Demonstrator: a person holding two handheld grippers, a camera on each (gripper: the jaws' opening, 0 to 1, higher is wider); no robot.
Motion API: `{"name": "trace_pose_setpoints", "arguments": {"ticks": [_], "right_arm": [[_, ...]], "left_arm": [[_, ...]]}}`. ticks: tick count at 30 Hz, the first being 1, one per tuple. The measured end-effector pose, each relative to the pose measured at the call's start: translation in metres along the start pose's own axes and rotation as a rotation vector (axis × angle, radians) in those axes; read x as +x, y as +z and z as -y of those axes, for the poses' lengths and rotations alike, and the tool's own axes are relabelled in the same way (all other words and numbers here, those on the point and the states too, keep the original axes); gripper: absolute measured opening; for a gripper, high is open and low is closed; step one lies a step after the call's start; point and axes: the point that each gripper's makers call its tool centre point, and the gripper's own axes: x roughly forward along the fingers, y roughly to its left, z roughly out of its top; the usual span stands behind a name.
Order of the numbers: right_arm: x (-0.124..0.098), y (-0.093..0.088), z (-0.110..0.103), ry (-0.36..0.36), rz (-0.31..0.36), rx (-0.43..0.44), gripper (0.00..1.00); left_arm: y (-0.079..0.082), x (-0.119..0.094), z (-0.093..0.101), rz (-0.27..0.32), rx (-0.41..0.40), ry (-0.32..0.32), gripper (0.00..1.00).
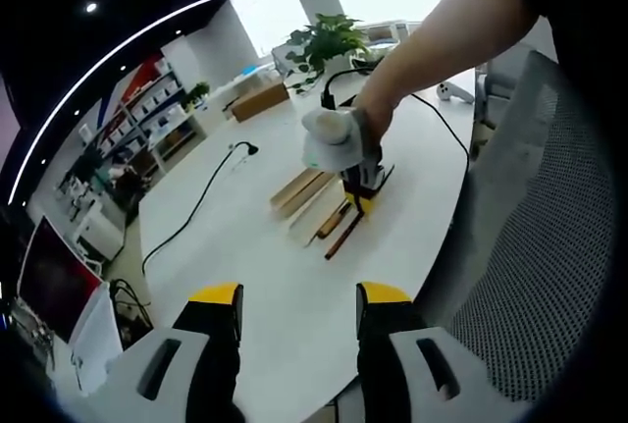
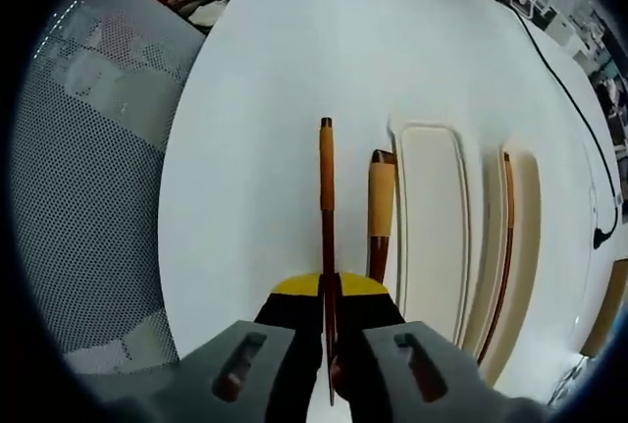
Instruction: Arrange the utensils inside the cutlery case until each visible utensil rests in its matching compartment.
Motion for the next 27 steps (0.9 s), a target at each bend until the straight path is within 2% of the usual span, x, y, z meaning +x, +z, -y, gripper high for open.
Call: {"name": "trace_pose_setpoints", "arguments": {"ticks": [15,27], "right_arm": [[-0.006,-0.002,-0.005,0.015,-0.031,0.000,0.00],[-0.022,0.003,-0.003,0.003,0.009,-0.001,0.00]], "left_arm": [[0.000,0.000,-0.002,0.001,-0.002,0.006,0.47],[0.000,0.001,-0.001,0.001,0.004,0.002,0.47]]}}
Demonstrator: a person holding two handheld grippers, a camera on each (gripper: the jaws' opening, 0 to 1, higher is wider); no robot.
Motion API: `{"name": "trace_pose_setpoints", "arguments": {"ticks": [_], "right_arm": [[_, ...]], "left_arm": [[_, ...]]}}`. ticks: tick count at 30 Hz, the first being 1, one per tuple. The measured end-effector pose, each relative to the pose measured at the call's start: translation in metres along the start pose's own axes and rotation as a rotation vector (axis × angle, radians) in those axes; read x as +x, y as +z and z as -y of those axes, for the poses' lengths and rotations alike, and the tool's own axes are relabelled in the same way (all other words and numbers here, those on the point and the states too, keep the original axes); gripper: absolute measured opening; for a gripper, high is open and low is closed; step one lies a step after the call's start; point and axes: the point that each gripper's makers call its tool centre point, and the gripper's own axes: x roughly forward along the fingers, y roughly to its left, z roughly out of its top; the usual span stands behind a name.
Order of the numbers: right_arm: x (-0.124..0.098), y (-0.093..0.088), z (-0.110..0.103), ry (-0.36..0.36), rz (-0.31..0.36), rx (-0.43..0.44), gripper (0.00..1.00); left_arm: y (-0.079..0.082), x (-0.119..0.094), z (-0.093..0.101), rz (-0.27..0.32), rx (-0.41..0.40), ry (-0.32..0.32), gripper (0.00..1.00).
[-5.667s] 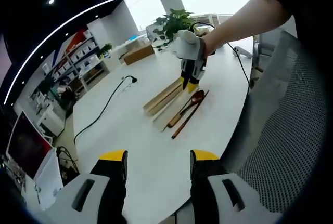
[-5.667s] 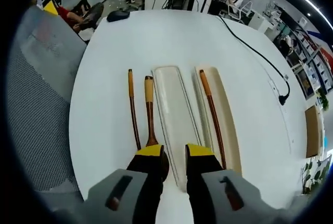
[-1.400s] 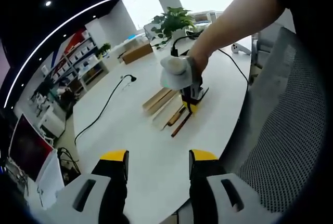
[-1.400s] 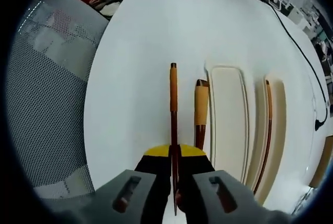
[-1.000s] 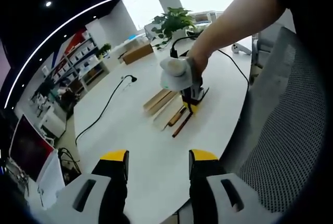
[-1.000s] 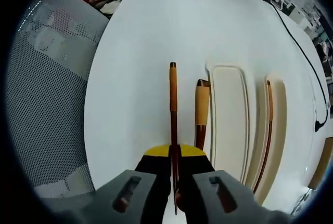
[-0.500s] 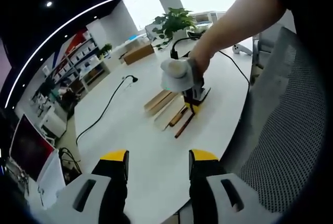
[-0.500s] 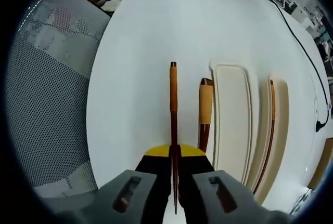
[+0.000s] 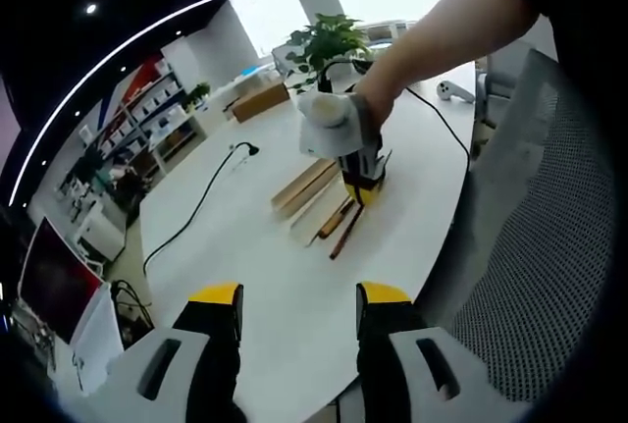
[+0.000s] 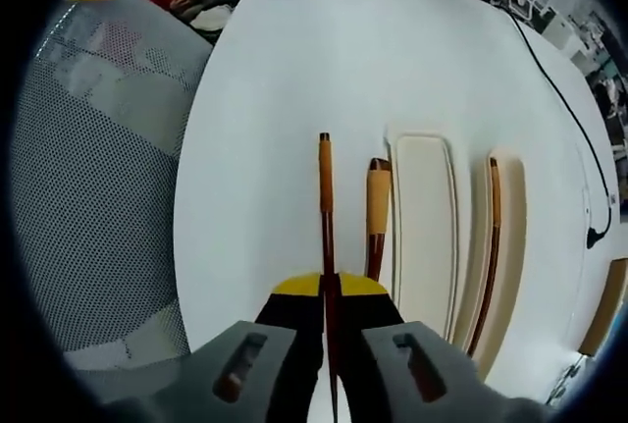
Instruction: Arrange the utensils inside the cutlery case until each visible utensil rests in its matching compartment.
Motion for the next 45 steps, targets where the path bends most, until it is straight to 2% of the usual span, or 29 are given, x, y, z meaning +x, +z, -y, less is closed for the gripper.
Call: {"name": "trace_pose_setpoints", "arguments": {"ticks": [21,39,45], "right_arm": [[-0.021,0.004,0.005,-0.024,0.094,0.040,0.00],[-0.036,0.004,0.026,-0.100,0.151,0.069,0.00],[-0.040,0.004,0.036,-0.148,0.170,0.075,0.00]], "left_arm": [[-0.001,0.000,0.003,-0.005,0.017,-0.009,0.47],[-0.002,0.000,0.004,-0.014,0.016,-0.013,0.47],[-0.002,0.000,0.003,-0.016,0.016,-0.011,0.47]]}}
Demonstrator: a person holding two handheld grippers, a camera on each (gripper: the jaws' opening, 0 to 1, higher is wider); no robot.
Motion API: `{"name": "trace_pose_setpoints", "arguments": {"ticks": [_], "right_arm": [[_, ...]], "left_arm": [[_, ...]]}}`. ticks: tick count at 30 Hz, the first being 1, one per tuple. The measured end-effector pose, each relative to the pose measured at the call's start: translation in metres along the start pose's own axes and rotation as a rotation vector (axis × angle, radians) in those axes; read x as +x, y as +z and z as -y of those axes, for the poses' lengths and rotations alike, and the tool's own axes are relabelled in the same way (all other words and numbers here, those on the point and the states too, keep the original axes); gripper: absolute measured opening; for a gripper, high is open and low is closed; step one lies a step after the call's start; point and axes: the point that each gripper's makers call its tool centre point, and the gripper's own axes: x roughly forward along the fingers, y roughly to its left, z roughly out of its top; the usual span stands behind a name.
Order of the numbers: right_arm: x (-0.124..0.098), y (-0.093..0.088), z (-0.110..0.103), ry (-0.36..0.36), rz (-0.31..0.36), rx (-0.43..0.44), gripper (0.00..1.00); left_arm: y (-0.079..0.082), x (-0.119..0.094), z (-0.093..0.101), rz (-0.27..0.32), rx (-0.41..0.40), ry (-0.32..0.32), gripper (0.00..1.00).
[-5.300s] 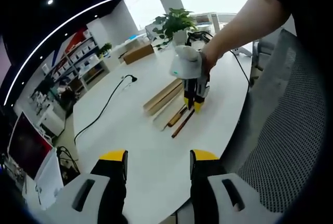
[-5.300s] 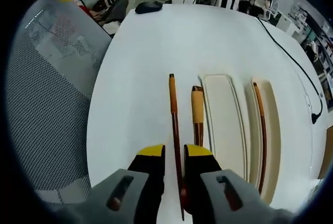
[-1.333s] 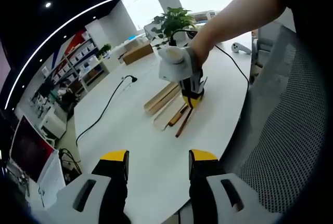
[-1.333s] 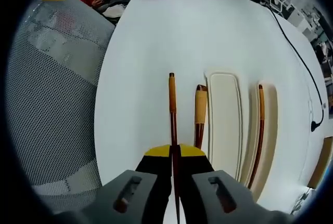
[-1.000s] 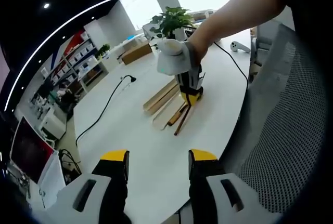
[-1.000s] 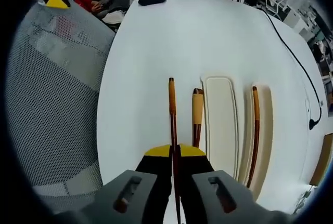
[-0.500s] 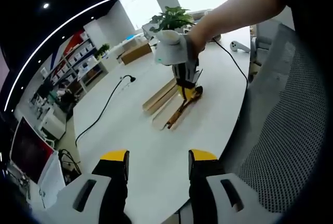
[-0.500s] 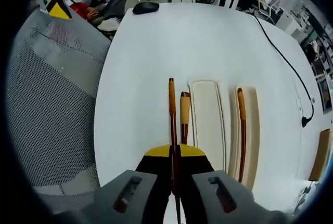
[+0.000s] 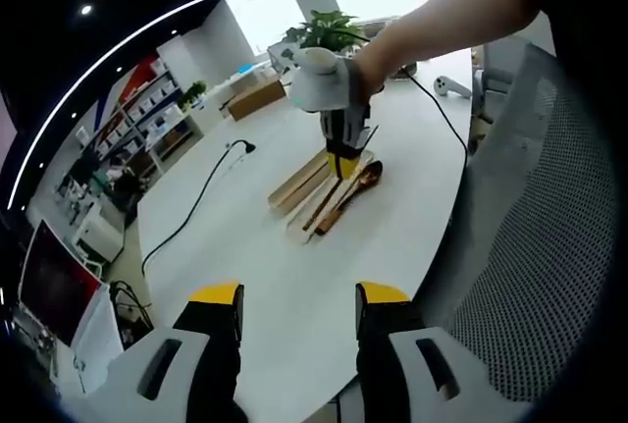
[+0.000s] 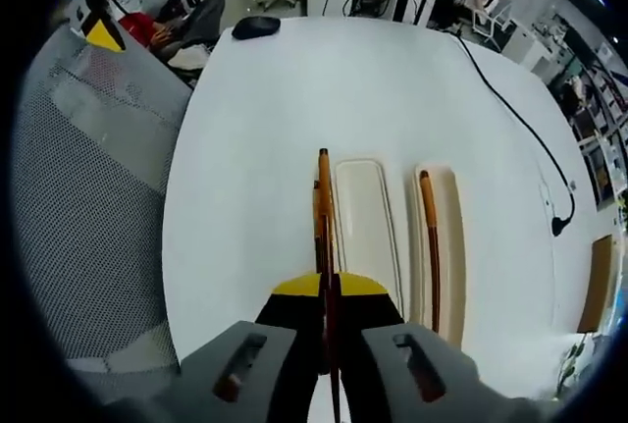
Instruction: Arrange the utensils inside the cutlery case until each visible utensil rests in its matching compartment.
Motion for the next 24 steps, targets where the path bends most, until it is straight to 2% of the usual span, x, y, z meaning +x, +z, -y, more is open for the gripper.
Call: {"name": "trace_pose_setpoints", "arguments": {"ticks": [8,19,24], "right_arm": [[-0.002,0.002,0.010,-0.038,0.015,0.004,0.00],[-0.008,0.000,0.036,-0.166,0.036,0.021,0.00],[-0.011,-0.001,0.044,-0.193,0.040,0.036,0.00]], "left_arm": [[0.000,0.000,0.000,0.002,-0.003,0.000,0.47],[0.000,0.001,0.000,0.002,-0.005,-0.002,0.47],[0.000,0.001,0.000,0.001,-0.004,-0.004,0.47]]}}
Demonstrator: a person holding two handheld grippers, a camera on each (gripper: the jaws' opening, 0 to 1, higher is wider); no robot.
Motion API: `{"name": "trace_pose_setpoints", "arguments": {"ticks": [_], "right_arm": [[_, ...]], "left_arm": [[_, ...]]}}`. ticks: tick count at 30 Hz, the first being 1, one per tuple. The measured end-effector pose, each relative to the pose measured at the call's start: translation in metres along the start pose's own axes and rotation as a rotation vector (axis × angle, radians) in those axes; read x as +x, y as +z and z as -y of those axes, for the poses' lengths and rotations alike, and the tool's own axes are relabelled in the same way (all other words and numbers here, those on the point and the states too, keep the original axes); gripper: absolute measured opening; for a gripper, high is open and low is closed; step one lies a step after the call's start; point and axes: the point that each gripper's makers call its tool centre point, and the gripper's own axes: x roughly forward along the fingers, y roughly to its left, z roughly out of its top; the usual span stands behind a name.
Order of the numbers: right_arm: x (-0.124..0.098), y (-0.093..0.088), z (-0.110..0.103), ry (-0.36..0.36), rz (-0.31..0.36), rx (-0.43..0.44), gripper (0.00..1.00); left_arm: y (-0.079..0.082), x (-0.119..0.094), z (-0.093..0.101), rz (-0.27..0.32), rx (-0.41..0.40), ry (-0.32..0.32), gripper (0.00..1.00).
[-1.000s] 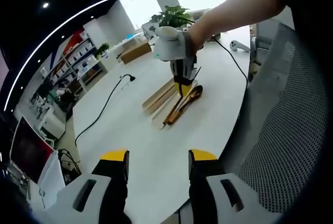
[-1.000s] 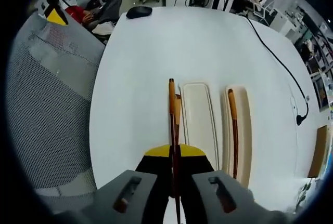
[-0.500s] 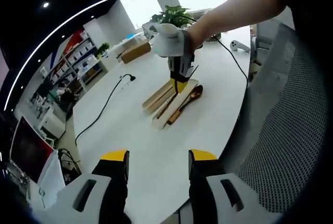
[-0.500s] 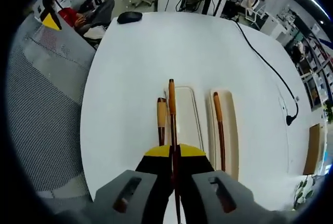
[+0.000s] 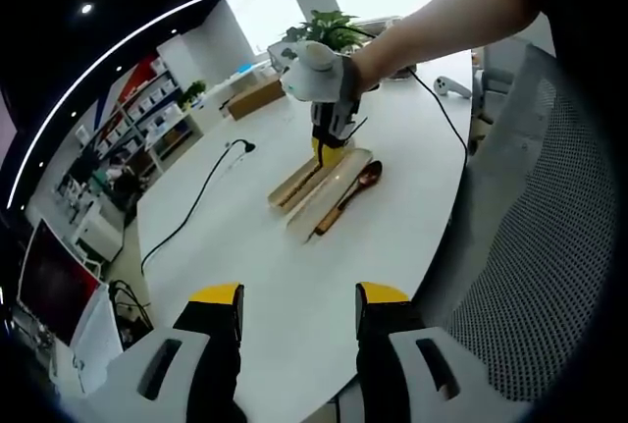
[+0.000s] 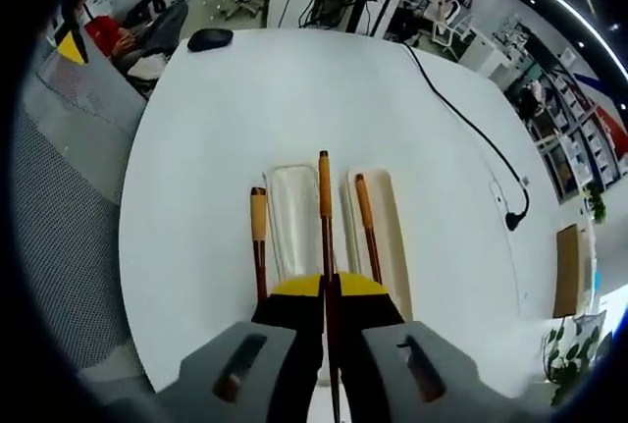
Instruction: Arrange the utensils inside the cutlery case until each visible utensil rests in its matching compartment.
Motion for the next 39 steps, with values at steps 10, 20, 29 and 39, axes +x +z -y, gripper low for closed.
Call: {"name": "trace_pose_setpoints", "arguments": {"ticks": [10,20,29,39], "right_arm": [[0.003,-0.007,0.012,-0.048,-0.019,-0.003,0.00],[0.013,-0.014,0.024,-0.067,-0.037,0.005,0.00],[0.024,-0.013,0.032,-0.062,-0.066,-0.031,0.00],[0.034,-0.016,0.032,-0.053,-0.088,-0.076,0.00]], "left_arm": [[-0.001,0.000,0.000,-0.003,-0.001,0.000,0.47],[0.000,0.000,0.000,-0.004,-0.003,-0.001,0.47],[-0.002,0.000,0.000,-0.008,-0.011,-0.002,0.47],[-0.004,0.002,0.001,-0.015,-0.012,-0.012,0.47]]}}
